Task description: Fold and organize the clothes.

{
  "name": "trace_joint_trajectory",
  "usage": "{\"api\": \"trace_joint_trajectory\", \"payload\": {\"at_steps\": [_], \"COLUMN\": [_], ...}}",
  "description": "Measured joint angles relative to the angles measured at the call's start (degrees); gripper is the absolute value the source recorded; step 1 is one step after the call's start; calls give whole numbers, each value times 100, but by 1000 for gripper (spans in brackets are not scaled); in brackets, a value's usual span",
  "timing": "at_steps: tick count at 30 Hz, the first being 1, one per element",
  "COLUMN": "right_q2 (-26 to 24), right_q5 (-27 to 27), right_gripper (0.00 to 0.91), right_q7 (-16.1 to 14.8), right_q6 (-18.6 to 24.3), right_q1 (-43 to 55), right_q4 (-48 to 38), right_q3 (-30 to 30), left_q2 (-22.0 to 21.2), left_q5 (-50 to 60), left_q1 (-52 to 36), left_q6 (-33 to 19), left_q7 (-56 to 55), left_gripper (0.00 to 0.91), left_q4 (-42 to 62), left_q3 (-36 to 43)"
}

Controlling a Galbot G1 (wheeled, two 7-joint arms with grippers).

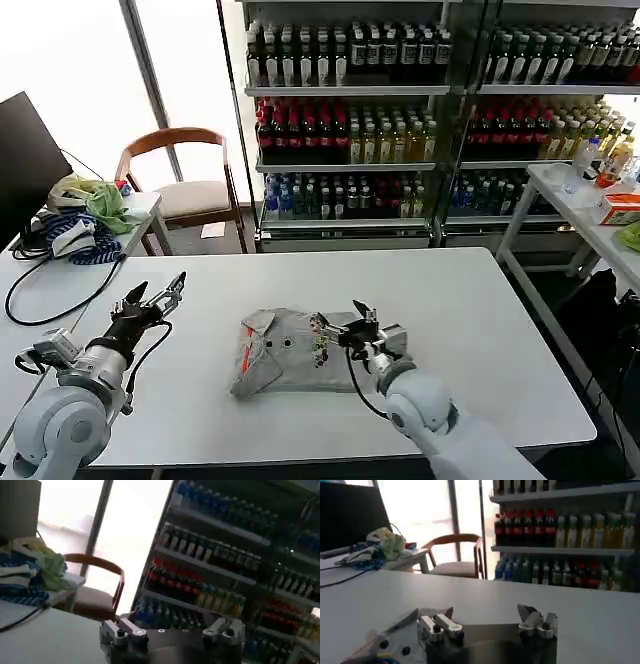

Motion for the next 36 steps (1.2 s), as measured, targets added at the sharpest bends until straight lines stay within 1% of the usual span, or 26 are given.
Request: {"api": "trace_joint_trajectory", "payload": {"at_steps": [6, 14, 27, 36], "right_q2": [286, 384, 409, 384], "right_q5": [-373, -910, -1553, -1646], "right_gripper": [907, 907, 907, 907], "right_q7": [27, -15, -69, -88], "right_q6": [-356, -662, -828, -848], "right_q1": [363, 531, 598, 580], "right_q4": [-396, -682, -936, -849], "right_q3": [-437, -837, -1039, -1003], "left_q2": [-21, -47, -109, -97], "left_q5": [-1, 4, 28, 23], "left_q1": [36, 30, 36, 25], "left_q6": [-1, 0, -1, -1], "left_q7": [24, 47, 45, 40], "left_gripper": [907, 907, 907, 907], "left_q4": [22, 41, 24, -3], "left_q3": [-84, -91, -64, -80]}}
